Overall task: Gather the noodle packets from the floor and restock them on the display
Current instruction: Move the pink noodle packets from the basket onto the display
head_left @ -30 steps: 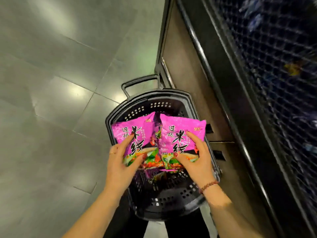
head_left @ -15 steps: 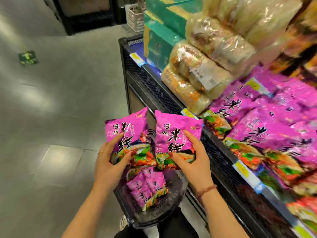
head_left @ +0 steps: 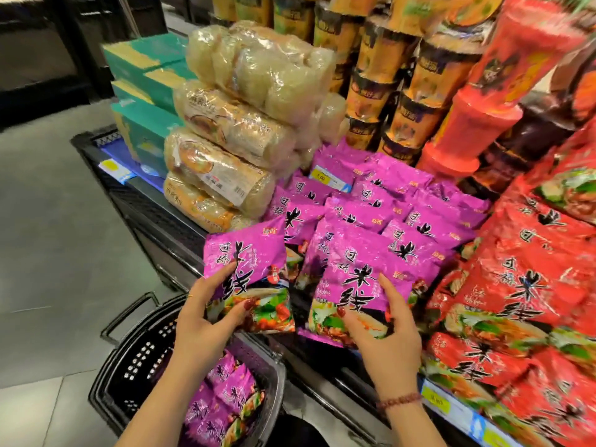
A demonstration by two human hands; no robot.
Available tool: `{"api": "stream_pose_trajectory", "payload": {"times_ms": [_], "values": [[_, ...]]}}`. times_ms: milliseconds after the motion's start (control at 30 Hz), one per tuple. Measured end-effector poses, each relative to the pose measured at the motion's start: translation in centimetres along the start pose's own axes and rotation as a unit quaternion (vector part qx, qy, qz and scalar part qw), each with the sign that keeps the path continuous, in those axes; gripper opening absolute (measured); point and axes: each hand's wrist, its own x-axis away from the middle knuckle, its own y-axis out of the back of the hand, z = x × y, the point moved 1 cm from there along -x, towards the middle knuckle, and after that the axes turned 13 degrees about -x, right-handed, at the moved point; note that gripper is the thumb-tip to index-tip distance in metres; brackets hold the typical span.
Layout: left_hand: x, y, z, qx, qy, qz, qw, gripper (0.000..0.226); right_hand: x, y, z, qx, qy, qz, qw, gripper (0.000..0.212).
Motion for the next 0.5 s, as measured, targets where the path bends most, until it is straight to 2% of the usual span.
{"api": "stream_pose_trajectory", "payload": {"times_ms": [100, 167, 367, 500], "values": [[-1.0, -1.6, -0.6, 0.012, -0.004, 0.02, 1.0, 0.059, -1.3, 2.6, -1.6, 0.079, 0.007, -0.116, 0.99, 0.073], [-1.5, -2.4, -0.7, 0.012, 0.002, 0.031, 0.999, 0.058, -1.9, 3.6, -2.6, 0.121, -0.006, -0.139, 0.983, 0.076], [-2.4, -4.0, -0.9, 0.018, 0.018, 0.05, 0.998, 0.058, -3.5, 3.2, -5.2, 0.125, -0.033, -0.084, 0.988, 0.08], [-2.6, -4.7, -0.8, 0.011, 0.025, 0.065, 0.998, 0.063, -3.7, 3.2, -5.9, 0.192, -0.051, -0.013, 0.98, 0.08]]}}
